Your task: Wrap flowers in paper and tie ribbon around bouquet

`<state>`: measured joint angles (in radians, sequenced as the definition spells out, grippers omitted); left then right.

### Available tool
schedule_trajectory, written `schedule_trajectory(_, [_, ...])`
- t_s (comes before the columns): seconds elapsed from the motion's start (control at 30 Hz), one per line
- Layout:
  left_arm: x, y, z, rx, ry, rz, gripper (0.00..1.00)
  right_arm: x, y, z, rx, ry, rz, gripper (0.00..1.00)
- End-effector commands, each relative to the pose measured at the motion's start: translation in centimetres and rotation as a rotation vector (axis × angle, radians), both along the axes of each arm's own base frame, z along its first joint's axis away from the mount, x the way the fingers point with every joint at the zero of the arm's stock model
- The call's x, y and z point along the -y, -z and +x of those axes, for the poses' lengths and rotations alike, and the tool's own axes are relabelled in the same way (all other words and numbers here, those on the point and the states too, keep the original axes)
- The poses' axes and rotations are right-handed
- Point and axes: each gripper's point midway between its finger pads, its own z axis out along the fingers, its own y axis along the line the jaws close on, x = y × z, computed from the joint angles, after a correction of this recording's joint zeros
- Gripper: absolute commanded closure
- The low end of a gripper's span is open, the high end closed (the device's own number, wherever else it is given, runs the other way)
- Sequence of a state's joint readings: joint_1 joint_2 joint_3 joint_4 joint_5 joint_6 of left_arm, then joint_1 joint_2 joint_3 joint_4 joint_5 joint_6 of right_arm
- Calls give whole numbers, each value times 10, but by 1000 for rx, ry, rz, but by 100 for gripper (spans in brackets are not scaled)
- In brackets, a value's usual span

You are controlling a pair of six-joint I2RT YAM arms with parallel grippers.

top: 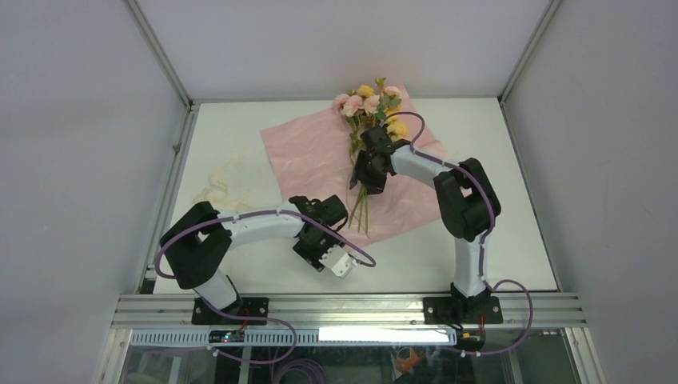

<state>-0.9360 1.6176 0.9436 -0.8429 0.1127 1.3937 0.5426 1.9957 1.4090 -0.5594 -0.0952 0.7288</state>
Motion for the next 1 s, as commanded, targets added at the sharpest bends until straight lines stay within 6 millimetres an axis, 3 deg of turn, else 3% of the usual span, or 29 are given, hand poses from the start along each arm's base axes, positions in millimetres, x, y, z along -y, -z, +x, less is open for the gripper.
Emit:
schedule_trajectory(0.0, [40,8,-15,-26,-25,-93,44,-28,-12,5,57,-26,75,44])
schedule_trajectory(0.23, [66,7,-33,-69,-17,-142,46,-47,-20,9,92,-46,82,44])
schedule_trajectory(0.4, [96,-18,-42,-111,-88,-230,46,-33,-36,9,122,-47,24,44])
schedule_trajectory(0.53, [106,-33,-50,-140,-142,-271,46,-14,-57,-11,121,-114,-24,39])
schedule_trajectory(0.7, [84,-41,-58,-146,-165,-233,40,22,-82,-45,86,-175,-50,33])
schedule_trajectory(0.77, [71,-61,-66,-189,-172,-227,36,26,-91,-63,89,-262,-25,33])
schedule_trajectory(0.87, [48,-109,-77,-373,-235,-267,34,20,-99,-84,137,-395,59,33])
schedule_trajectory(0.97, [26,-141,-54,-486,-440,-331,33,17,-102,-94,290,-498,124,32])
